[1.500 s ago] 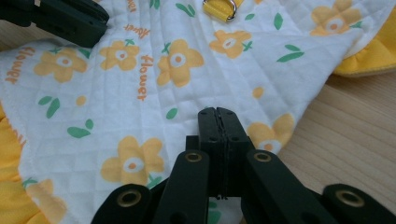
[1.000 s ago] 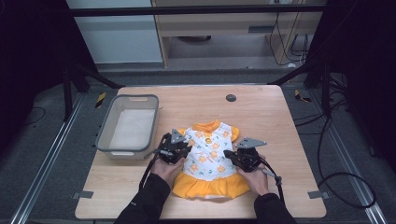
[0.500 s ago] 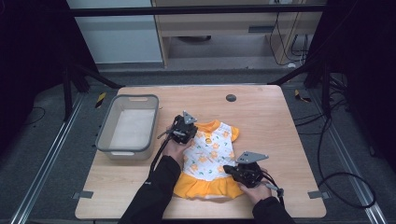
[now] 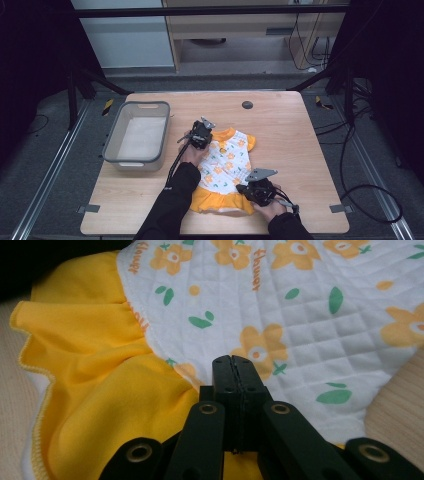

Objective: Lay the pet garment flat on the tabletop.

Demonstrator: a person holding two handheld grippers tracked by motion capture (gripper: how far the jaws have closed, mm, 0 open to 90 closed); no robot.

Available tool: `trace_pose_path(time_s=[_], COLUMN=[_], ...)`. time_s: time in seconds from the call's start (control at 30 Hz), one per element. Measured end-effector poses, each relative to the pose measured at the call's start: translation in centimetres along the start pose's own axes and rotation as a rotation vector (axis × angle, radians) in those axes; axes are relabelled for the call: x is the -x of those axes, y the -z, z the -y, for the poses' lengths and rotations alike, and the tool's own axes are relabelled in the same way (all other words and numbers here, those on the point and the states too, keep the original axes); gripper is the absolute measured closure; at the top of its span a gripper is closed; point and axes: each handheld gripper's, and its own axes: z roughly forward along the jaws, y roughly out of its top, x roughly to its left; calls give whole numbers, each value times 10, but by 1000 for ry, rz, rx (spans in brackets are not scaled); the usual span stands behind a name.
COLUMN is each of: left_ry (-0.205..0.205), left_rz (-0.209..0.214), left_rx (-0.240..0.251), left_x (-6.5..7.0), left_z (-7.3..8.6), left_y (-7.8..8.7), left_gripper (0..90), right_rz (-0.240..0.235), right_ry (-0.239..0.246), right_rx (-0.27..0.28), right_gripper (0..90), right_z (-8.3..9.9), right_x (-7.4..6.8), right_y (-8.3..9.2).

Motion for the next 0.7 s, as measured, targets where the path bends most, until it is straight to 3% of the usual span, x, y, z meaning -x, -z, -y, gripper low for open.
trace_pose_path(time_s=[0.23, 0.33, 0.43, 0.6, 0.7], left_ry=[-7, -3, 19, -25, -29], left_rz=[-25, -13, 15, 34, 41], left_rx=[-24, -21, 18, 70, 88], left_x=[-1, 1, 1, 3, 4], left_z=[-10, -11, -14, -17, -14], left_y=[-14, -12, 2, 35, 48], left_gripper=[899, 897, 861, 760, 719], right_rz=[-8, -15, -13, -5, 9], right_ry=[7, 1, -6, -5, -6], right_rx=[1, 6, 12, 68, 94], right_gripper=[900, 900, 900, 899, 898], right_z=[3, 3, 3, -2, -4], right_x=[-2, -1, -1, -1, 1], right_y=[2, 1, 1, 4, 8])
